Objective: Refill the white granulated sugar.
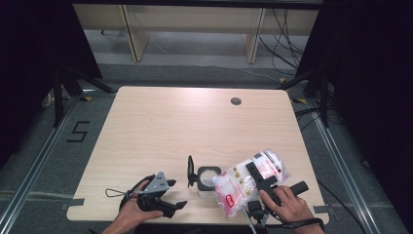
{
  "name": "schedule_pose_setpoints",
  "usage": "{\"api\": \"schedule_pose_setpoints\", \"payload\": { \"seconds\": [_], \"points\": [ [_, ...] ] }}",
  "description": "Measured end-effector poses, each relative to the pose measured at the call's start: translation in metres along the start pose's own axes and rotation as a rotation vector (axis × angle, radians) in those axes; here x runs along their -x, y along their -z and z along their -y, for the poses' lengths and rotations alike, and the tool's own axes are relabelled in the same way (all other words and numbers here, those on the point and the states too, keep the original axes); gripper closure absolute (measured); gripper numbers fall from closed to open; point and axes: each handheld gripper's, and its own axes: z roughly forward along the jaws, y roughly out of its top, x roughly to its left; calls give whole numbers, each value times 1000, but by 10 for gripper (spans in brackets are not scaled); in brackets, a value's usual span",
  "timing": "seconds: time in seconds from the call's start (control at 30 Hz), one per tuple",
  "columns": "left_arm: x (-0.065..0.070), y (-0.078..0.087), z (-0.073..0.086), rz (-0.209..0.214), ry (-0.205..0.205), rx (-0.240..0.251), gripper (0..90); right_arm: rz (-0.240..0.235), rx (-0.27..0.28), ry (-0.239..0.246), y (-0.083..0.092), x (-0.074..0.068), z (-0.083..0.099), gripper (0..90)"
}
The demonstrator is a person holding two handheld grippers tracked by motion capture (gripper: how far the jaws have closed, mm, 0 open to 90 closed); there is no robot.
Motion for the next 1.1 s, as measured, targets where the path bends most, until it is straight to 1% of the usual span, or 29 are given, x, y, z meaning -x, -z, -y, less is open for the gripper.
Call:
{"api": "schedule_pose_setpoints", "payload": {
  "seconds": [0.07,0.1,0.13,0.17,0.2,0.23,0.27,0.3,0.33,0.37,0.4,0.43,0.47,0.5,0.53,0.57,0.6,0.63,0.67,0.7,0.73,0.77,0.8,0.87,0.93,0.97,1.03,1.1],
  "points": [
    [-1,1,0,-1,-9,-6,187,7,13,15,-1,2,0,443],
    [-1,0,0,1,-7,2,187,5,8,7,0,1,1,444],
    [-1,1,0,-3,-13,-11,187,6,10,8,0,1,1,444],
    [-1,1,0,-7,-9,-10,187,5,11,8,0,1,1,444],
    [-1,0,0,1,-5,-10,187,5,13,8,-1,1,1,444],
    [-1,0,0,-1,-12,-12,187,7,16,13,-1,2,1,445],
    [-1,1,0,-1,-11,-12,187,2,11,6,-1,1,1,445],
    [-1,1,0,0,-11,-12,187,6,15,16,-1,1,0,445],
    [-1,0,0,-2,-9,-9,187,0,11,9,-1,0,0,445],
    [-2,1,0,-2,-19,-8,187,-1,15,19,-1,1,0,445],
    [-2,1,0,-2,-20,-8,187,-1,14,17,-1,1,0,446],
    [-1,1,0,-7,-9,-11,187,-1,13,19,-1,1,0,446],
    [-1,1,0,-7,-16,-11,187,2,12,11,-1,1,0,446],
    [-2,0,0,2,-21,4,187,2,12,9,-1,1,0,446],
    [-2,1,0,-5,-21,-9,187,3,12,8,-1,1,0,446],
    [-2,1,0,-5,-22,-11,187,9,15,13,-1,1,0,446],
    [-3,1,0,-4,-39,-21,187,10,17,15,-1,2,1,447],
    [-2,1,0,-2,-35,-10,187,9,17,14,-1,1,1,447],
    [-3,1,0,1,-35,-7,187,4,7,-5,0,0,1,447],
    [-4,1,0,-2,-45,-16,187,0,0,-19,1,-1,1,447],
    [-4,1,-1,-3,-44,-15,187,-5,1,-27,0,-2,2,447],
    [-3,1,0,-3,-44,-15,187,1,2,-18,1,-1,2,448],
    [-3,0,0,2,-33,-1,187,0,2,-17,1,-1,2,448],
    [-1,1,0,-2,-6,-7,187,1,4,-13,1,-1,2,448],
    [-3,2,-1,-6,-25,-19,187,0,5,-15,1,0,2,448],
    [-4,1,-1,-5,-43,-16,187,3,5,-13,1,0,2,448],
    [-3,2,0,-3,-38,-18,187,5,9,-13,0,0,2,448],
    [-4,2,-1,0,-41,-19,187,7,8,-13,1,0,2,449]
  ]
}}
